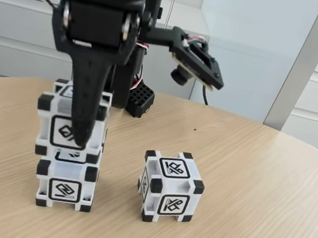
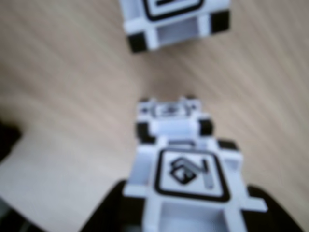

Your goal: Stack cubes from left to right.

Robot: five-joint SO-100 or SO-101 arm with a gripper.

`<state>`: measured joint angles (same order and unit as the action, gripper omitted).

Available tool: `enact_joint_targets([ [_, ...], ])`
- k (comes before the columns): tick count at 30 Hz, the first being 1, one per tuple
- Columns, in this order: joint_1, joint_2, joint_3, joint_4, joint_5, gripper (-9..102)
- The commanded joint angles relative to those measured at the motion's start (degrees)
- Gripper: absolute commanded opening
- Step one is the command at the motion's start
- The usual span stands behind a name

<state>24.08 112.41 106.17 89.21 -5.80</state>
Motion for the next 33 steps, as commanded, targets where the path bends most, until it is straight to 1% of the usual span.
enact_joint_targets([
  [1, 0.4, -0.3, -1.9, 0.4, -0.6, 0],
  [8, 0.4, -0.4, -1.9, 0.4, -0.7, 1],
  [11, 0.4, -0.4, -1.9, 0.4, -0.4, 8],
  [12, 0.4, -0.4, -1.9, 0.4, -0.7, 16],
  [13, 0.4, -0.4, -1.9, 0.4, -1.3, 20],
  [15, 0.3, -0.4, -1.9, 0.4, -1.1, 26],
  [18, -0.3, -0.4, -1.9, 0.4, -0.6, 31],
  [30, -0.8, 1.0, -2.1, 0.5, 0.8, 39],
  [33, -3.5, 1.0, -2.2, 0.5, -0.3, 39],
])
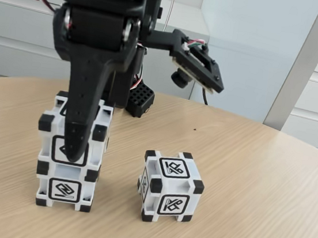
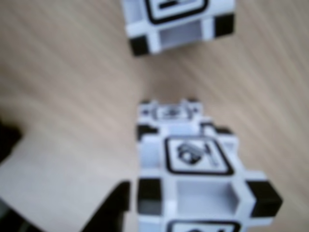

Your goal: Stack cubes from left to right.

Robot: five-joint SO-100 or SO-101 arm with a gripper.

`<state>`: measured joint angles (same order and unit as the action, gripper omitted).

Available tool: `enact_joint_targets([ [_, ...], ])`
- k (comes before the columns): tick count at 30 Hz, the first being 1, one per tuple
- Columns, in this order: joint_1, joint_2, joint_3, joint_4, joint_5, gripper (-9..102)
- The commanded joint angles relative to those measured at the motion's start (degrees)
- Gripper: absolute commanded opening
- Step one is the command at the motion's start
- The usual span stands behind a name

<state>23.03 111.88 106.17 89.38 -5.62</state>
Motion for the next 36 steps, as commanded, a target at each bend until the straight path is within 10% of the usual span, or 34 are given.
enact_joint_targets([
  [1, -3.8, 1.5, -2.2, 0.4, -0.7, 39],
  [36, -24.8, -6.4, -2.3, -0.7, 13.9, 44],
])
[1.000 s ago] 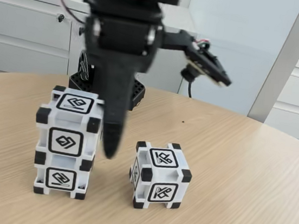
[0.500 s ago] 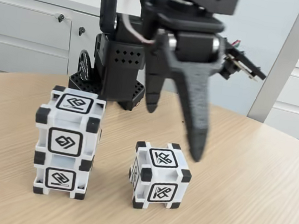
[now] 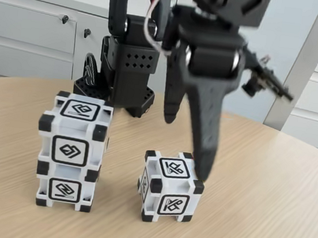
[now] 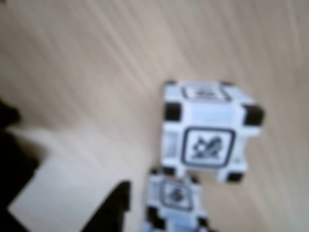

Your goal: Stack cubes from left to right.

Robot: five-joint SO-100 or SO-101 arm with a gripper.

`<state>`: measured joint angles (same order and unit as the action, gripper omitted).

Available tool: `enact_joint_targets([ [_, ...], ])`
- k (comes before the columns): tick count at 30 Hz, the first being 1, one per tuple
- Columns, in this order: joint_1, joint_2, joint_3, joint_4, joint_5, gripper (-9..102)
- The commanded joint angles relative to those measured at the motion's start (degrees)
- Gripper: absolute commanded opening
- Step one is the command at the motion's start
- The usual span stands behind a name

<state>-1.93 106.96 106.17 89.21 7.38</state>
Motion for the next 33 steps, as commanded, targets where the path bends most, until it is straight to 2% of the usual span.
enact_joint_targets([
  [1, 0.2, -2.3, -2.4, -0.5, 0.9, 44],
  [16, 1.1, -9.7, -3.0, -1.0, 1.1, 43],
  [26, 1.1, -10.7, -2.0, -12.6, -0.3, 40],
  [33, 0.6, -10.8, -1.7, -13.0, 1.8, 39],
])
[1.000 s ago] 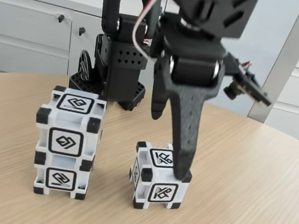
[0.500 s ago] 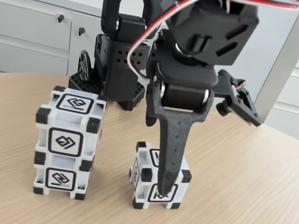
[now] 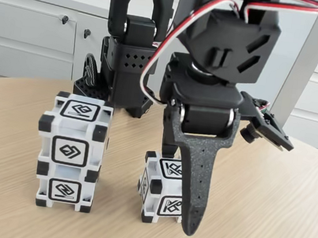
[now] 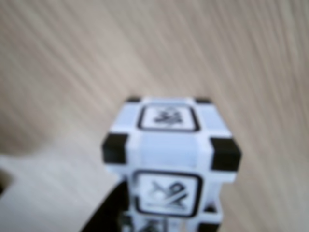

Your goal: Stack cubes from left to right.

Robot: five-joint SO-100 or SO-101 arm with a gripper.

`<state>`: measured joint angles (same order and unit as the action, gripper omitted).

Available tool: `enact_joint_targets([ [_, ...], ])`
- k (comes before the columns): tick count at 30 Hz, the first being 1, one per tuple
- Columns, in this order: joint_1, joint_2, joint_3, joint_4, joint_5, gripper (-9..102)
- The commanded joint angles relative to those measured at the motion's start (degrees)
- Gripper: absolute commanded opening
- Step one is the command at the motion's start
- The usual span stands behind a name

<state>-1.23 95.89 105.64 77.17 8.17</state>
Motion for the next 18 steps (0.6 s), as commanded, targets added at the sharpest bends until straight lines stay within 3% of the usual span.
enact_joint_targets([
  [1, -0.1, 0.3, -0.8, -1.1, 1.6, 38],
  [18, 0.5, -5.0, 2.4, -1.2, 1.2, 34],
])
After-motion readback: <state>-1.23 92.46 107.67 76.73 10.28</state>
